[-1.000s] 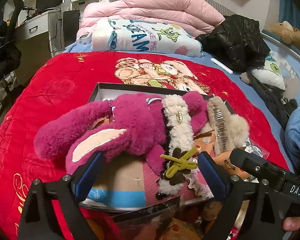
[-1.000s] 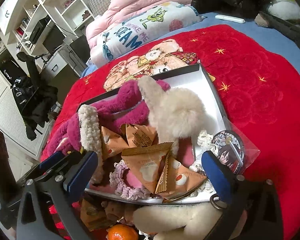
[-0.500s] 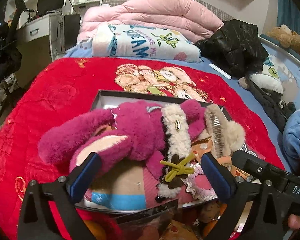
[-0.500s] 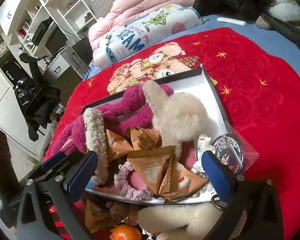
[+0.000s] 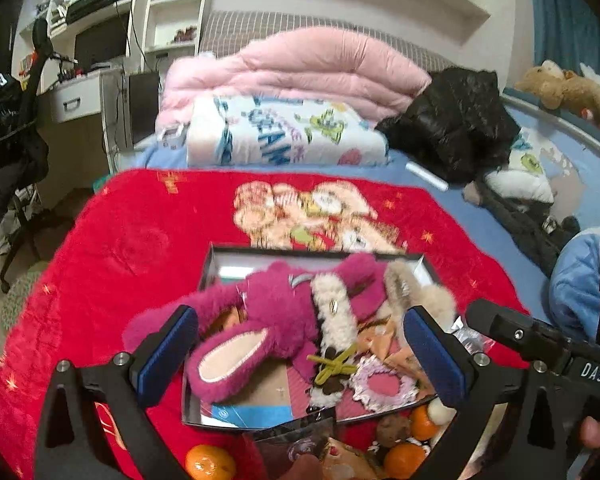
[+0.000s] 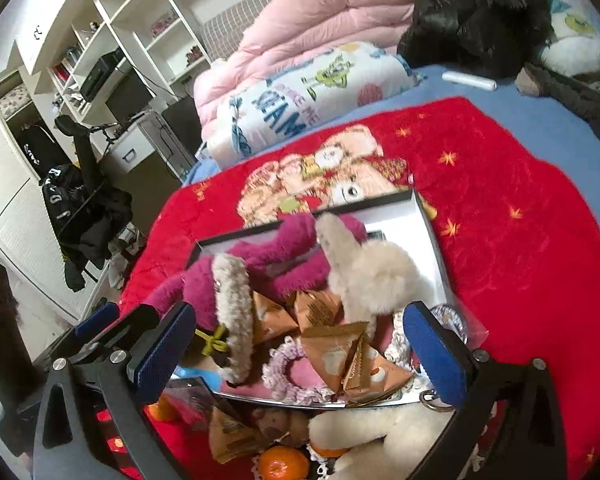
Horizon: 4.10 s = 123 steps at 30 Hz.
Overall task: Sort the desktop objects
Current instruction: 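Raise both open tools up and away from the black box, then close the left tool on the loose orange while the right tool approaches another orange, then lift the orange with the left tool while the right tool grasps the second orange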
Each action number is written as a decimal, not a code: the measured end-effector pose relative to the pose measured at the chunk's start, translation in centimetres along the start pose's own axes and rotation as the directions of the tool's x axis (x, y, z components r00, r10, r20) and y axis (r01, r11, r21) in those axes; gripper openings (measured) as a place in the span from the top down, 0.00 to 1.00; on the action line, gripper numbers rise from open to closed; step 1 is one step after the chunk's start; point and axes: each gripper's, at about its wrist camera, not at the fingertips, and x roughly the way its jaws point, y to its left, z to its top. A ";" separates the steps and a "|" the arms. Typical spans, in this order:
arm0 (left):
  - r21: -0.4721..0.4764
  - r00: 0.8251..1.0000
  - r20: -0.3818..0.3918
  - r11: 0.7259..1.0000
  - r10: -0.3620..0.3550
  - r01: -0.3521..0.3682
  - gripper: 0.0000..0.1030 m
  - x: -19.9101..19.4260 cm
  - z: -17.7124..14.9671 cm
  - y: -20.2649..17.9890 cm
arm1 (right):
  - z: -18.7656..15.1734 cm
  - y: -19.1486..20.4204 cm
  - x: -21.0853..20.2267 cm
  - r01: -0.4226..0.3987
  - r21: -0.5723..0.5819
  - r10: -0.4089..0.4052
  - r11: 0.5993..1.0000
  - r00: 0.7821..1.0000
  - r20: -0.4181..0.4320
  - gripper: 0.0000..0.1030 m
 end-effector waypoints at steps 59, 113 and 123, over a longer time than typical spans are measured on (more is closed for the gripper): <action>0.012 0.988 -0.129 0.997 0.082 -0.081 0.00 -3.9 -5.3 5.1 | -7.0 4.0 -5.5 -0.048 -0.133 0.049 0.990 0.999 0.003 0.00; 0.086 0.891 -0.421 0.985 0.172 -0.149 0.52 4.4 -12.1 4.6 | -10.4 2.4 2.2 -0.007 -0.097 -0.017 0.995 0.969 -0.245 0.67; 0.082 0.890 -0.425 0.986 0.164 -0.143 0.60 3.4 -11.8 3.6 | -10.3 2.5 1.7 0.009 -0.106 -0.034 0.994 0.970 -0.241 0.79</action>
